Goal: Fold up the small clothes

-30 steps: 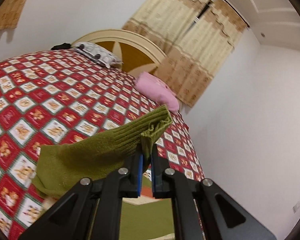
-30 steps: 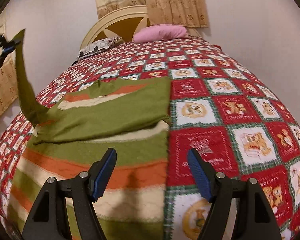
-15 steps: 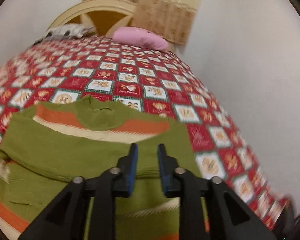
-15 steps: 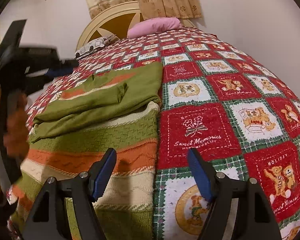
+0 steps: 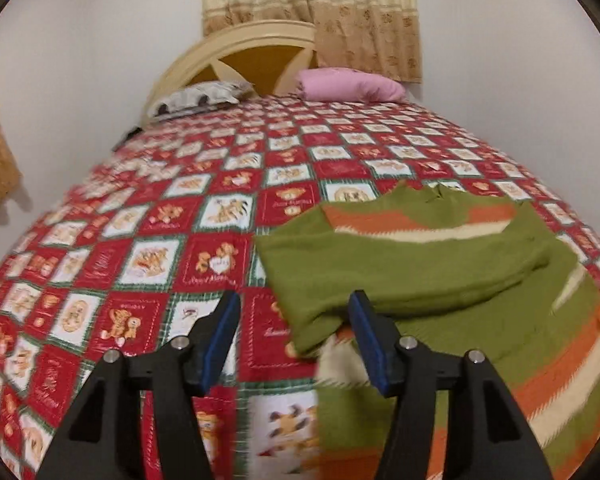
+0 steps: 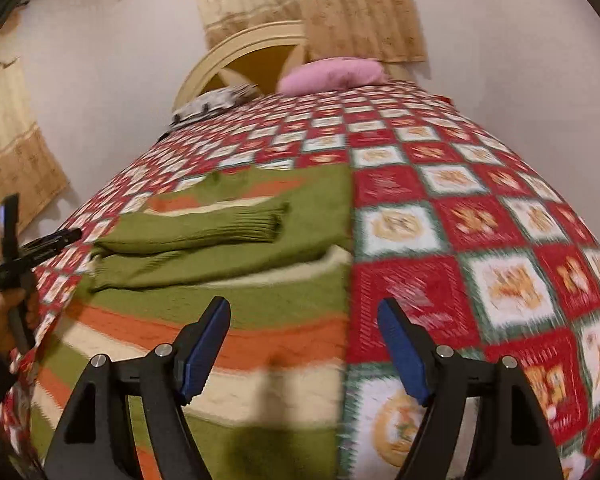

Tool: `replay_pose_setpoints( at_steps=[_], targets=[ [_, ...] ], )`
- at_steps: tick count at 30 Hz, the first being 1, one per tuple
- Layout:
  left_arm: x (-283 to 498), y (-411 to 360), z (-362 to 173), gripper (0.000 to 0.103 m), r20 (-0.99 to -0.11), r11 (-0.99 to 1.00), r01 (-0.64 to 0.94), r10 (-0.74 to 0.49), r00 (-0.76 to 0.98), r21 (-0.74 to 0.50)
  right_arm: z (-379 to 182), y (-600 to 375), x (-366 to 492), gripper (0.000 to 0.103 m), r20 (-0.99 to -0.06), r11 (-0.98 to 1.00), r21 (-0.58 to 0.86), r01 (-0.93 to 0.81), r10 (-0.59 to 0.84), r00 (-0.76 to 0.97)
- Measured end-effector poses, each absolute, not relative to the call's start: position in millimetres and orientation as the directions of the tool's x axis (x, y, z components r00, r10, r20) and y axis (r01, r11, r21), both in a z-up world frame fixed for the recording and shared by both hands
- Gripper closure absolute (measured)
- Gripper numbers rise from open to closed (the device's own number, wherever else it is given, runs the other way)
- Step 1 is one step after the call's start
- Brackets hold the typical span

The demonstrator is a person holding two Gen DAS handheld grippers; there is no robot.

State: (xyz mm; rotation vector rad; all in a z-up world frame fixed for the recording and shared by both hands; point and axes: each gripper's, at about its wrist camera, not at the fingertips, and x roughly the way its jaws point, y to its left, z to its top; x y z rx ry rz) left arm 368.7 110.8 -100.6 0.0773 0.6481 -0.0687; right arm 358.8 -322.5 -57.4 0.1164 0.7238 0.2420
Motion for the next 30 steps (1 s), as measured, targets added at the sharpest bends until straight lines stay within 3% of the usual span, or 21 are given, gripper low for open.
replay_pose_setpoints(
  at_steps=[2, 5, 10, 12, 17, 22, 26, 27, 28, 30],
  targets=[
    [372, 121, -106, 0.045, -0.623, 0.991, 0.131, -0.093, 0.776, 0.015, -51, -307, 373, 0.027, -0.653, 0.962, 0.171, -0.214, 0.273, 0.707],
    [377, 113, -119, 0.058, -0.644, 0.982, 0.187, -0.143, 0.752, -0.001, -49, -290, 400, 0.027, -0.682, 0.95, 0.185, -0.251, 0.308, 0.663],
    [389, 95, -138, 0.058, -0.681, 0.969, 0.246, -0.159, 0.714, 0.032, -54, -265, 439, 0.027, -0.73, 0.95, 0.176, -0.259, 0.302, 0.612],
    [395, 96, -145, 0.074, -0.7, 0.969, 0.245, -0.151, 0.698, 0.036, -62, -255, 456, 0.027, -0.756, 0.947, 0.184, -0.263, 0.308, 0.578],
    [396, 101, -145, 0.081, -0.694, 0.97, 0.242, -0.173, 0.698, 0.001, -84, -252, 494, 0.028, -0.794, 0.955, 0.227, -0.19, 0.295, 0.532],
    [386, 99, -140, 0.081, -0.672, 0.96, 0.278, -0.209, 0.711, -0.004, -103, -253, 520, 0.046, -0.811, 0.944, 0.299, -0.136, 0.327, 0.486],
    [385, 96, -140, 0.081, -0.675, 0.949, 0.313, -0.212, 0.707, 0.031, -104, -246, 526, 0.078, -0.821, 0.953, 0.262, -0.154, 0.304, 0.484],
    [385, 96, -140, 0.09, -0.675, 0.949, 0.313, -0.203, 0.71, 0.044, -103, -246, 526, 0.088, -0.823, 0.955, 0.251, -0.161, 0.298, 0.484],
    [385, 95, -139, 0.092, -0.673, 0.948, 0.311, -0.189, 0.715, 0.064, -102, -245, 525, 0.093, -0.822, 0.957, 0.236, -0.169, 0.29, 0.49],
    [382, 95, -135, 0.094, -0.658, 0.946, 0.306, -0.163, 0.736, 0.107, -95, -244, 522, 0.095, -0.815, 0.961, 0.201, -0.188, 0.271, 0.512]
  ],
)
